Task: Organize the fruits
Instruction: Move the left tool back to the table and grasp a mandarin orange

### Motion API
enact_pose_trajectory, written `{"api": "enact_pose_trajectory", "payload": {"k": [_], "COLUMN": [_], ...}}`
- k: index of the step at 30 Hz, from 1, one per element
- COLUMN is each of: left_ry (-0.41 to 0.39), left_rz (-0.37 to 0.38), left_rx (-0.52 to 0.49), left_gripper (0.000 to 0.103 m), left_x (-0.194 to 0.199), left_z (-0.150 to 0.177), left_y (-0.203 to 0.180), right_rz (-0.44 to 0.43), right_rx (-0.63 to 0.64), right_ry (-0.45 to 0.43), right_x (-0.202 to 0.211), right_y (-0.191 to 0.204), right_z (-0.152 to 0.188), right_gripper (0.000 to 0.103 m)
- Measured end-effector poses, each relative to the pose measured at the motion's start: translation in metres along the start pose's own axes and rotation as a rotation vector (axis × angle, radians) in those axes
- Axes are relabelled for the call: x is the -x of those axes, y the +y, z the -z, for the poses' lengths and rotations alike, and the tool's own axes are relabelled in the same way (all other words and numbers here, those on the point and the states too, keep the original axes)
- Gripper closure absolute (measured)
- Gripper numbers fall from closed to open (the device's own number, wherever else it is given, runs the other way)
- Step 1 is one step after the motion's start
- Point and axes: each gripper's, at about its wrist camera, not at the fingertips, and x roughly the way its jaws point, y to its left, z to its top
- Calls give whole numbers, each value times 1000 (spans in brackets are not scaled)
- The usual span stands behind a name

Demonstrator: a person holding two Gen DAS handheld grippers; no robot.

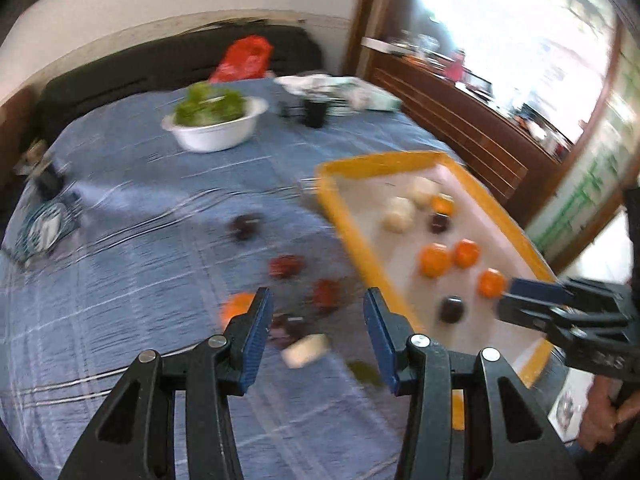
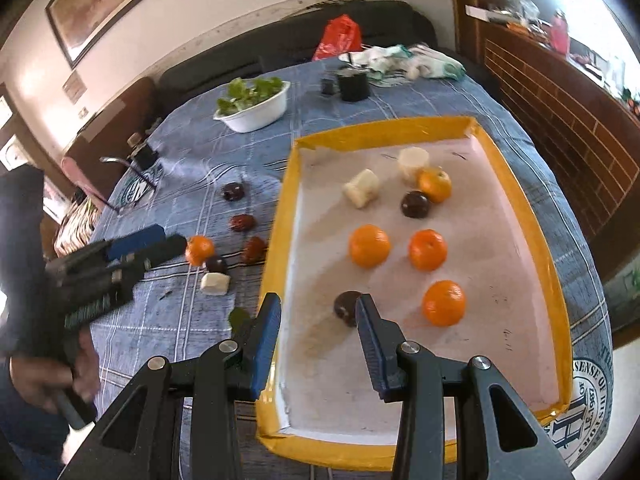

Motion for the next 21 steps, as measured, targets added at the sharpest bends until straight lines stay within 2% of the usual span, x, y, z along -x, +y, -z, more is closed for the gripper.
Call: {"api": "enact_pose_trajectory", "payload": {"k": [4,7,11,21], "left_ry": [48,70,89,134], "left_rz": [-35,-36,3,22], "left_rx": [110,145,164,171], "left_gripper": [57,58,58,63], "left_x": [-13,-24,-39,-70], "left_z": [3,2,1,3], "left_y": [41,54,55,54], "right_rz": [10,19,36,66], "right_rx": [37,43,31,8], "right_ry": [-4,0,6,10], "right_x": [2,3,3,7], "right_y": [10,10,6,-4], "right_z": [4,6,9,12], "right_gripper": [60,60,60,60]}}
